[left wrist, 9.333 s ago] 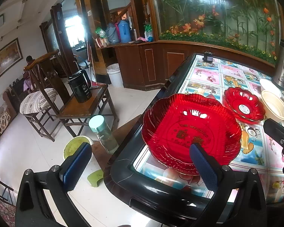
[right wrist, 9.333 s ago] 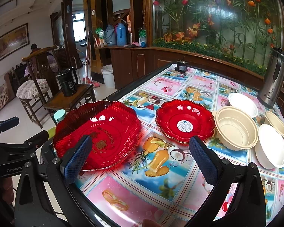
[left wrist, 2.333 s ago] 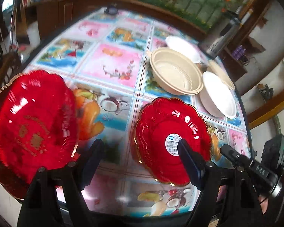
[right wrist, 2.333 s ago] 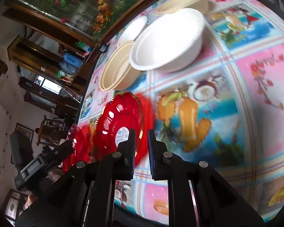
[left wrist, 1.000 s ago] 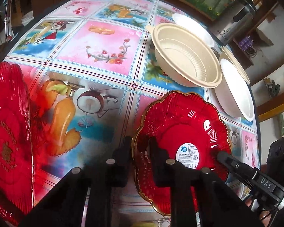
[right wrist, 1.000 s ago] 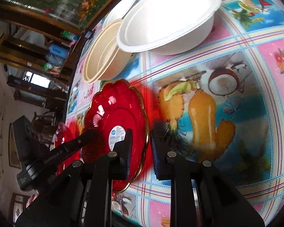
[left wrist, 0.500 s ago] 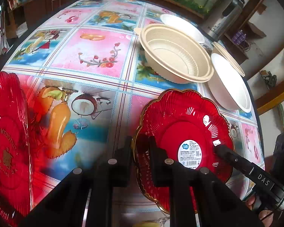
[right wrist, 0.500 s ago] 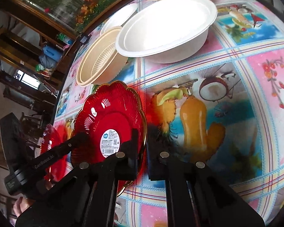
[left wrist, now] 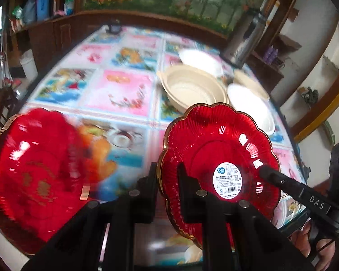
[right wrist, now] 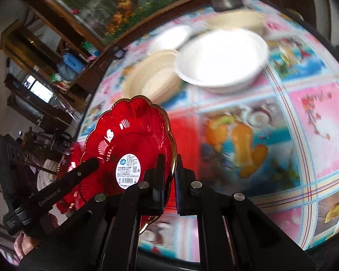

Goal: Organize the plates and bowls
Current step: 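Lower the small red plate onto the large red plate and open the right tool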

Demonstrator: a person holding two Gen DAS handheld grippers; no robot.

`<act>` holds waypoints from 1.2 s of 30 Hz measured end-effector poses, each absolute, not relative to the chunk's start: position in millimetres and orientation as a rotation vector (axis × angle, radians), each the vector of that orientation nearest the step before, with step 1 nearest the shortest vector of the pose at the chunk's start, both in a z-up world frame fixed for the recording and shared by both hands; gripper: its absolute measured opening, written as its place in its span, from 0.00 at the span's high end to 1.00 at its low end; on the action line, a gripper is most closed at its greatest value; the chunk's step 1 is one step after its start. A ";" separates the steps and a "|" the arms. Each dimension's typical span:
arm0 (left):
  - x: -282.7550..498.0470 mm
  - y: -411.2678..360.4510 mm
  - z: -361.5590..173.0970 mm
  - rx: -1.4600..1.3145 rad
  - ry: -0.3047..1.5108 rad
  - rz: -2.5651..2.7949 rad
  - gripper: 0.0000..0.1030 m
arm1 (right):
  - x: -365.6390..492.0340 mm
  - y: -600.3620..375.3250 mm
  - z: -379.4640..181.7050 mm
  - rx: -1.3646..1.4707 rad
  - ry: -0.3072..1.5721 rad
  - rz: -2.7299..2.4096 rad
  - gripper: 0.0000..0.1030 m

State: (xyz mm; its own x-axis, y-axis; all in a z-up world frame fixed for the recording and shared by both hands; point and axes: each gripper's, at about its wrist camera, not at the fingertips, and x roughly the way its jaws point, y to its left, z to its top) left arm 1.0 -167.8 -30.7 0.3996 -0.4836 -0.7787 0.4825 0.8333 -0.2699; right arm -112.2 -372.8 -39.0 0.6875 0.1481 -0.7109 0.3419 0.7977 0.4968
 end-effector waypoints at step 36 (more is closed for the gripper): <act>65.6 32.3 -66.7 -0.105 1.074 -0.218 0.86 | 50.9 -166.5 -80.1 0.383 1.060 0.186 0.90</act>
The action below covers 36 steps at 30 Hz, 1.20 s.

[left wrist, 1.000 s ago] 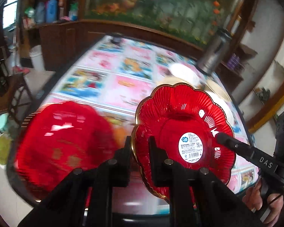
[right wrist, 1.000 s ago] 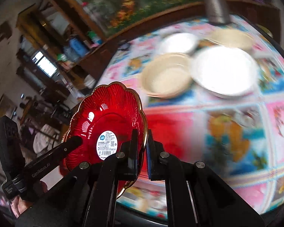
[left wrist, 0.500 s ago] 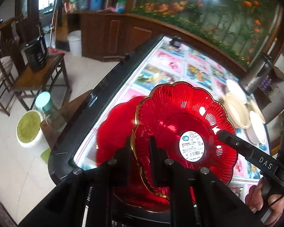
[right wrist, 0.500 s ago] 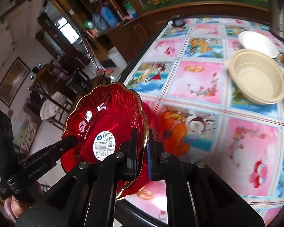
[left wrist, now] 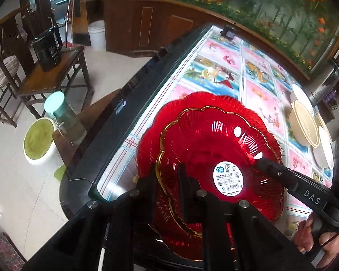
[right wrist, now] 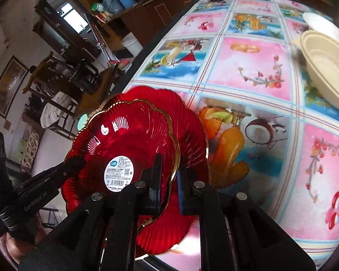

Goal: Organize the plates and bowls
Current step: 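Lower the small red plate onto the large red plate and open the right tool, then move the right tool to the beige disposable plate and grasp its rim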

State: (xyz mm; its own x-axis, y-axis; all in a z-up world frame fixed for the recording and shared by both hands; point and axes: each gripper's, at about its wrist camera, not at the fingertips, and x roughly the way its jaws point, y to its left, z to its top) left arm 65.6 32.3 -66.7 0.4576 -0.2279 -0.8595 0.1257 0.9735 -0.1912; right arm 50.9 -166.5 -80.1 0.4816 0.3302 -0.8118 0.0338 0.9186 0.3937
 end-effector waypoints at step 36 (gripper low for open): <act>0.1 -58.9 -11.3 0.012 0.844 -0.395 0.29 | -64.5 -289.5 -32.9 0.250 0.756 -0.092 0.78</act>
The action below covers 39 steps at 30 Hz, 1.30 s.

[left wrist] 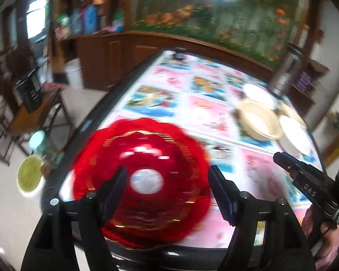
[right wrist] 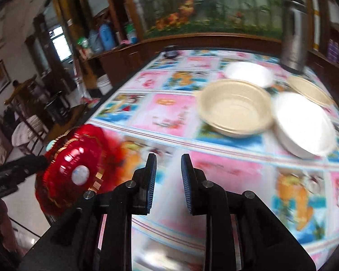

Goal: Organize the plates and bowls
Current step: 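Move the right tool to the beige disposable plate and grasp its rim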

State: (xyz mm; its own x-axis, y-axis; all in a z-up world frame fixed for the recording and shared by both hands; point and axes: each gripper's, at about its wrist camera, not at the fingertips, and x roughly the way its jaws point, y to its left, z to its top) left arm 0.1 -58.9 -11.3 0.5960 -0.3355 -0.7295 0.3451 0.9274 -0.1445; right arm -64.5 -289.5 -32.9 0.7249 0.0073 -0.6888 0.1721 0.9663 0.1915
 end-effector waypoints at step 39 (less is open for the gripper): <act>131.1 -212.1 -56.1 -0.202 1.184 -0.363 0.24 | 6.1 -446.7 -105.1 1.102 0.811 -0.039 0.52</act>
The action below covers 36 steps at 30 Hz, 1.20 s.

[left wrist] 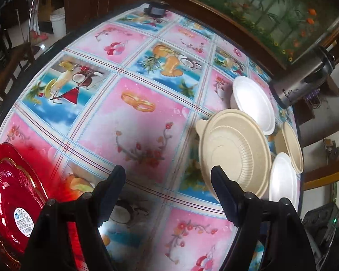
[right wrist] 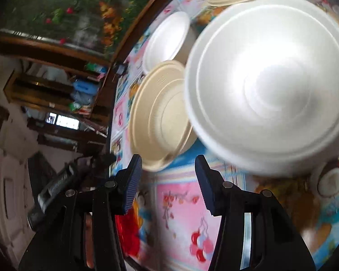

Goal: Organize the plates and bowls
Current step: 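Move the right tool to the beige disposable plate and grasp its rim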

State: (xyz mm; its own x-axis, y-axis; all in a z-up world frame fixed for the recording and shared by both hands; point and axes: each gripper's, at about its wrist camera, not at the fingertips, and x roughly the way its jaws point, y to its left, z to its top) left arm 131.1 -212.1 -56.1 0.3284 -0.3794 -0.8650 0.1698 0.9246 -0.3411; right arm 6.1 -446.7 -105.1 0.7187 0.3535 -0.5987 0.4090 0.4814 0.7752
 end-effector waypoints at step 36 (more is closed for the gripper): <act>125.2 -198.7 -55.1 -0.286 1.262 -0.456 0.24 | -30.1 -442.5 -110.8 1.067 0.845 0.038 0.87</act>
